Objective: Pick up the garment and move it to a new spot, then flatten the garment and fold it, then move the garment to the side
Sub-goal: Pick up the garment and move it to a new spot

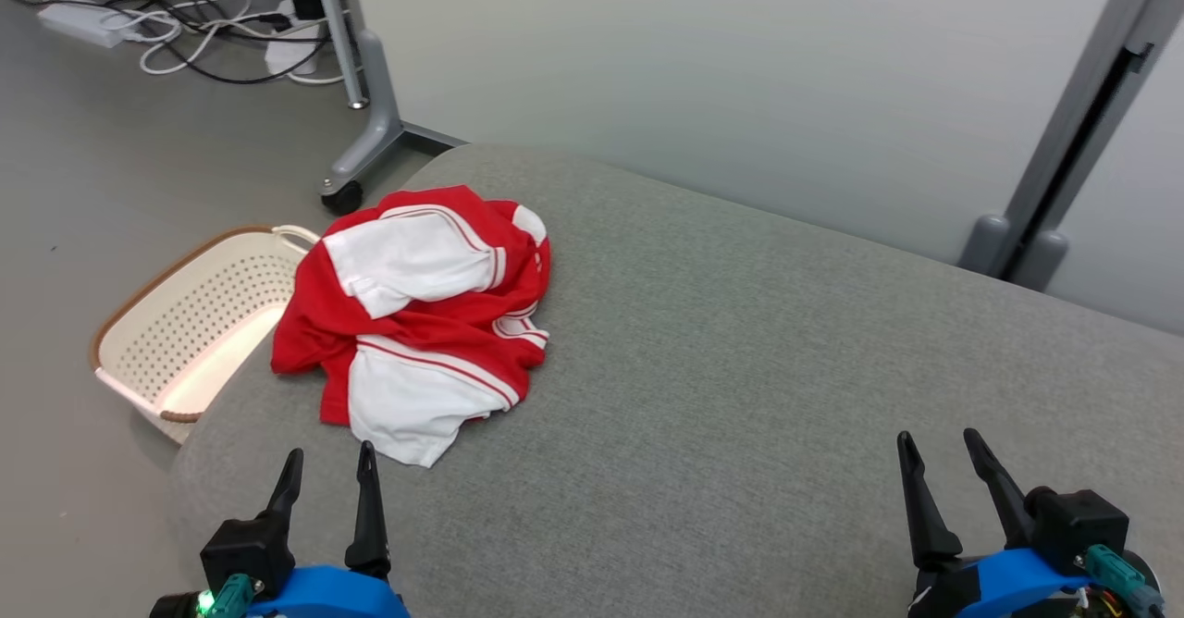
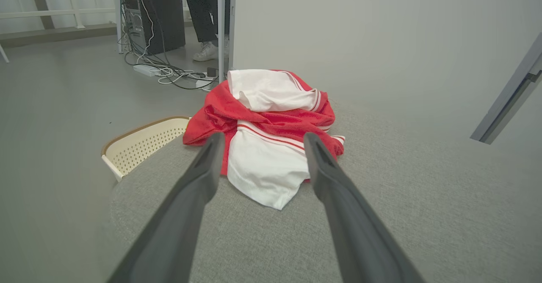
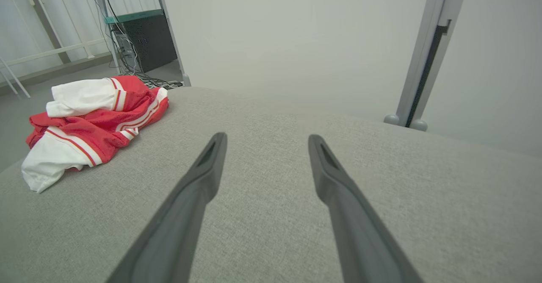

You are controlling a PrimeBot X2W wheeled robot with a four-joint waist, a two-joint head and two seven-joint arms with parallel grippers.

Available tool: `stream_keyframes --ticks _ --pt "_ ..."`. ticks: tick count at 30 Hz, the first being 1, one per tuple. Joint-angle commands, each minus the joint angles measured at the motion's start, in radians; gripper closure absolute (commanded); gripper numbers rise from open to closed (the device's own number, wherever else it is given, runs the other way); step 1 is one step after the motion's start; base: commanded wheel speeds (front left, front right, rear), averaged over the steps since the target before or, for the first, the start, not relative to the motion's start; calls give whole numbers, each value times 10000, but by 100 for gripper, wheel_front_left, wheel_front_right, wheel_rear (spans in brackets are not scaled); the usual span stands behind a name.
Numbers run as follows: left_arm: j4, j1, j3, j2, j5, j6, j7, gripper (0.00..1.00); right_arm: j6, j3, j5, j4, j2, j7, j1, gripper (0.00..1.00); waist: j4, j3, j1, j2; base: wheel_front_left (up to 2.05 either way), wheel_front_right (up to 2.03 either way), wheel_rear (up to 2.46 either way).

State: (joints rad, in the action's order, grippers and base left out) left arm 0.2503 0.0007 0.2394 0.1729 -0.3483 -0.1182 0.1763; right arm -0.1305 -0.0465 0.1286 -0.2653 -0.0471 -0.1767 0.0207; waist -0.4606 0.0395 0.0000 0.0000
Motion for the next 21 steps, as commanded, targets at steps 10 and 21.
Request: stream_keyframes --ticks 10,21 --pt "-612 492 -229 101 -160 -378 24 0 -3 497 -22 2 -60 72 260 0 -646 -339 0 0 0 0 0" --pt "-878 624 -314 126 -285 -556 89 0 -3 663 3 -160 -58 53 531 0 -697 -489 0 0 0 0 0"
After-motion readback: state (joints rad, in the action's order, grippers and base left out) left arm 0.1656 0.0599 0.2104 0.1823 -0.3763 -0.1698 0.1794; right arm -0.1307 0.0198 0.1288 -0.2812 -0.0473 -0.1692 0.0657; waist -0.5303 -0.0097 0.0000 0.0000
